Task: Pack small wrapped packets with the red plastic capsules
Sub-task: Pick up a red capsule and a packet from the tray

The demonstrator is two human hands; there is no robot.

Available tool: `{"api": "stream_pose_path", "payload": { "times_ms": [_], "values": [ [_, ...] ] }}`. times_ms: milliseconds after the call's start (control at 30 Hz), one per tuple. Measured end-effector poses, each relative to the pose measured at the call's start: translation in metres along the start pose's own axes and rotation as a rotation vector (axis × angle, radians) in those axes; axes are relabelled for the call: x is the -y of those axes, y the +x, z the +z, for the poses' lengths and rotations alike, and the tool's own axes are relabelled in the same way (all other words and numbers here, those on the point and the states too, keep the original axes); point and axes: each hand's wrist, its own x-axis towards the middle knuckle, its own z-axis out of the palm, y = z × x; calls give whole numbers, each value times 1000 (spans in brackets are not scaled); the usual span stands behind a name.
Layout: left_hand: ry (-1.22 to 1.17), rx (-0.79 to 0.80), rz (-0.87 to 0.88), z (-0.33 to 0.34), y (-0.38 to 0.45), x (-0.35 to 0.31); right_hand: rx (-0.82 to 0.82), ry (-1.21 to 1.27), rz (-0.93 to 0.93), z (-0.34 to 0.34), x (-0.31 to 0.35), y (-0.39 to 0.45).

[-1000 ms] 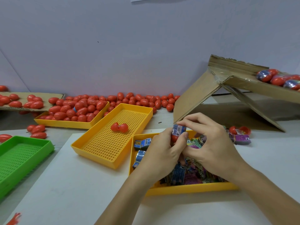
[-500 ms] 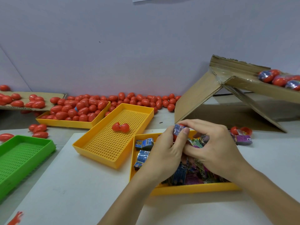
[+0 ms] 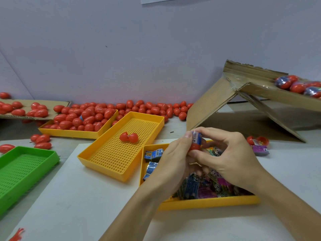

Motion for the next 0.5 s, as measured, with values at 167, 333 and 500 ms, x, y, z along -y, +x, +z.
{"api": "stream_pose_path", "payload": {
  "times_ms": [167,333,500],
  "values": [
    [10,34,49,2,-2,1,-18,31,65,1,1,-2],
    [51,30,35,0,-1,1,-31,13,74,0,1,-2],
    [85,-25,9,2,-1,-1,-4,-10,48,-1,0,0]
  ]
}}
